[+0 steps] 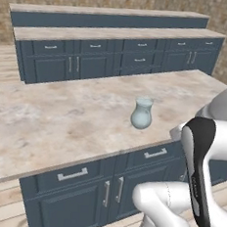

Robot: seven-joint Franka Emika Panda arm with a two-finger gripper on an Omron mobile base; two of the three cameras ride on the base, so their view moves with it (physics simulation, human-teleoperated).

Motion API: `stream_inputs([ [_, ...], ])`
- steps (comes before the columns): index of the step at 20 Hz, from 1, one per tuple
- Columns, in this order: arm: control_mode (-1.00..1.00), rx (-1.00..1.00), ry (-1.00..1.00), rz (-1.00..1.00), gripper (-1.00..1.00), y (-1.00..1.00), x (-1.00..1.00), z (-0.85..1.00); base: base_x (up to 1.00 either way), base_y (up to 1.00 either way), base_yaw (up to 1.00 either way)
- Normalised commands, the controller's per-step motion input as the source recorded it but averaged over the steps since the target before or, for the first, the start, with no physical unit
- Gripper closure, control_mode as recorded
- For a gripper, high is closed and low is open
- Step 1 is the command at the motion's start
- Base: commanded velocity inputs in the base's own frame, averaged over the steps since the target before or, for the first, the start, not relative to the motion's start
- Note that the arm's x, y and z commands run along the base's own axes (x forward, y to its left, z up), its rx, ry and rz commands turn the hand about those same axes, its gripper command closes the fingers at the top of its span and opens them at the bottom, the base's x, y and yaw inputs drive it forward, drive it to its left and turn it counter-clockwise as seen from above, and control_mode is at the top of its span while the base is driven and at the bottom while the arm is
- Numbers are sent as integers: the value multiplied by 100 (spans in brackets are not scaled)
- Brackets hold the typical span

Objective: Move the banana and mayonnaise from the second highest shelf to the top shelf to make space. Then, place the pitcher from the counter on the cleared second highest shelf.

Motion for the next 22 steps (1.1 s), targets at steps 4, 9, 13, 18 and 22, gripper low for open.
stream_inputs([
  [4, 100, 0, 0, 0, -100, 0, 0, 0, 50, 20, -11],
  [9, 100, 0, 0, 0, -100, 0, 0, 0, 28, 8, -5],
  [13, -100, 0, 0, 0, -100, 0, 3, 0, 8, 2, 0],
  [18, -100, 1, 0, 0, -100, 0, 10, -2, 0, 0, 0],
  [22, -100, 3, 0, 1, -100, -5, 22, -10, 0, 0, 0],
])
